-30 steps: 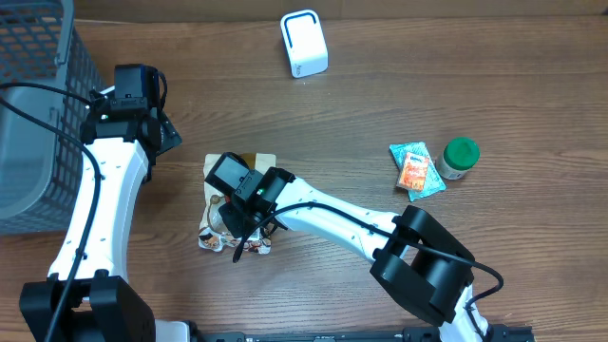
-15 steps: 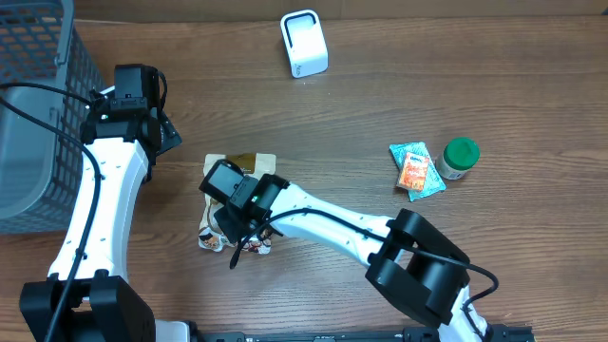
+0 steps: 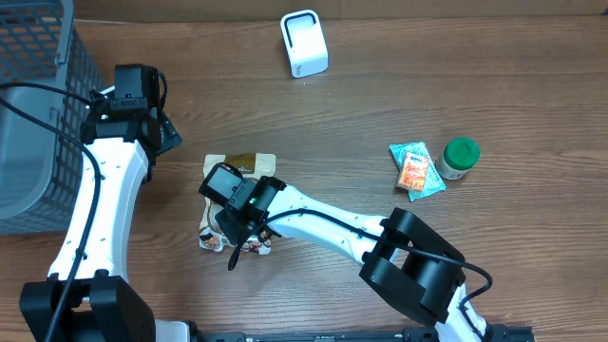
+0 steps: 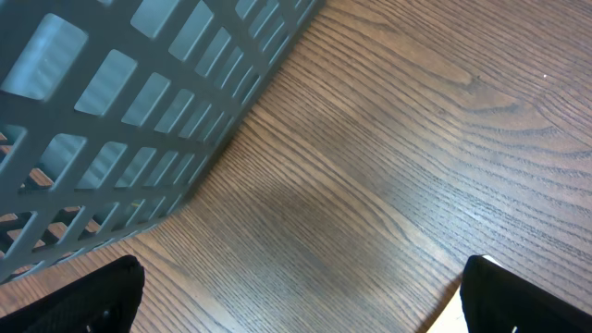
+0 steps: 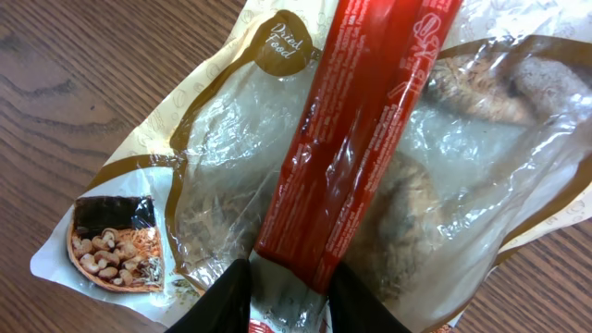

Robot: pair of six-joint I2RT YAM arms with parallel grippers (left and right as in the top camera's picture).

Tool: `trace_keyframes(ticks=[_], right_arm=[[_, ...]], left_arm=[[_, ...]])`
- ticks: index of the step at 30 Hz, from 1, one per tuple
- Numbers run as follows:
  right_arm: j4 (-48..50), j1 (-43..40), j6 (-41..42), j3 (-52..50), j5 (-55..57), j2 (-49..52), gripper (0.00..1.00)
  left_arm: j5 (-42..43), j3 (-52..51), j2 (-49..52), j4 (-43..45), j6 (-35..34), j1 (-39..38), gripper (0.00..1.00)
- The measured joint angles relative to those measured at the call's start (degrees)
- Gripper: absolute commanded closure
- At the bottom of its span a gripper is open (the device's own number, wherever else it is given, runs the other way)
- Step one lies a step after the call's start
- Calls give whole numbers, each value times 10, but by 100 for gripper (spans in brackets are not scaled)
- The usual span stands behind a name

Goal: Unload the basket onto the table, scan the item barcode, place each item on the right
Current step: 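Lower the right gripper and pinch the red stick on the snack bag, then lift the red stick and hold it under the barcode scanner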

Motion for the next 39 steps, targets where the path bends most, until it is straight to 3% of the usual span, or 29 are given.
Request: trace_keyframes(ticks=[10, 21, 29, 39], right_arm=[[-1, 0, 1, 0, 4, 2, 96], [-13, 0, 2, 1, 4, 2, 96], [-73, -9, -3, 12, 4, -9, 96], [-192, -60, -58, 12, -7, -139, 96]], left_arm=[[0, 0, 0, 0, 0, 0, 0], [0, 0, 0, 0, 0, 0, 1], [0, 0, 0, 0, 0, 0, 0], [0, 0, 0, 0, 0, 0, 0]])
